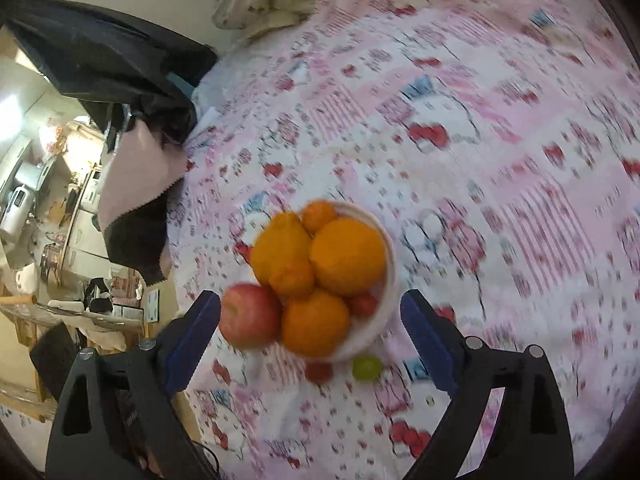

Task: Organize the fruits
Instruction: 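Lower the green lime onto the plate and open the left tool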

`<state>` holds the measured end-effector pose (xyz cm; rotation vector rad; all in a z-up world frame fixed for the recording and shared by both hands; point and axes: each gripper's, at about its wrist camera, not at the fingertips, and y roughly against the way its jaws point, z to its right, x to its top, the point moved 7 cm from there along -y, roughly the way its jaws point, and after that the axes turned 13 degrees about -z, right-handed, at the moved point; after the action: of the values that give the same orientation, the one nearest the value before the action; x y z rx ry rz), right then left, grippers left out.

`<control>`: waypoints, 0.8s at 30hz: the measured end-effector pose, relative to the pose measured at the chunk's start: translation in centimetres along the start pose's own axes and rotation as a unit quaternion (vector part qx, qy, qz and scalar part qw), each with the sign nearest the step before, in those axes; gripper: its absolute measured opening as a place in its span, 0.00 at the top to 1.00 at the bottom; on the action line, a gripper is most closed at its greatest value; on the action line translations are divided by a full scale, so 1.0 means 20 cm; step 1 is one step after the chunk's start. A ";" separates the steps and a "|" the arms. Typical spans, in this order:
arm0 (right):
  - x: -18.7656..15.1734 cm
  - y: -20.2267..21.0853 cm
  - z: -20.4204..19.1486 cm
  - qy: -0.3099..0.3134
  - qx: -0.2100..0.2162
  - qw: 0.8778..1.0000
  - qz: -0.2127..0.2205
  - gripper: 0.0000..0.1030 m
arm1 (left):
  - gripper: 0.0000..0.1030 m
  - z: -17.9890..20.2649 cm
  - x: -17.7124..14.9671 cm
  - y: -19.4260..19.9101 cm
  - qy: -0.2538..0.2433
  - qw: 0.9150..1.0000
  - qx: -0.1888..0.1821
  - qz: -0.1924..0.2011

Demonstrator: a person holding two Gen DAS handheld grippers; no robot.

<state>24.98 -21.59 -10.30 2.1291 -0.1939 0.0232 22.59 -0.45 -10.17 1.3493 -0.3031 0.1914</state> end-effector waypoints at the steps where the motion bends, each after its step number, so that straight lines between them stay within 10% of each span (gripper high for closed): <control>1: -0.03 0.00 0.03 -0.004 0.001 1.000 0.000 0.09 | 0.75 0.02 0.00 -0.01 -0.002 1.000 0.003 -0.004; 8: -0.05 -0.04 0.18 -0.073 0.084 0.993 -0.022 0.09 | 0.75 0.09 0.14 -0.09 -0.028 0.999 0.017 -0.031; 21: 0.01 0.02 0.14 -0.065 0.098 0.993 -0.006 0.09 | 0.73 0.13 0.33 -0.42 0.026 0.993 -0.008 -0.111; 24: 0.02 0.02 0.14 -0.065 0.100 0.993 -0.006 0.09 | 0.53 0.13 0.33 -0.43 0.024 0.993 0.019 -0.115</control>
<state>25.10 -24.18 -11.47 2.3345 -0.2648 -0.1089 31.27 -5.01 -15.54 1.4032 -0.1028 0.0365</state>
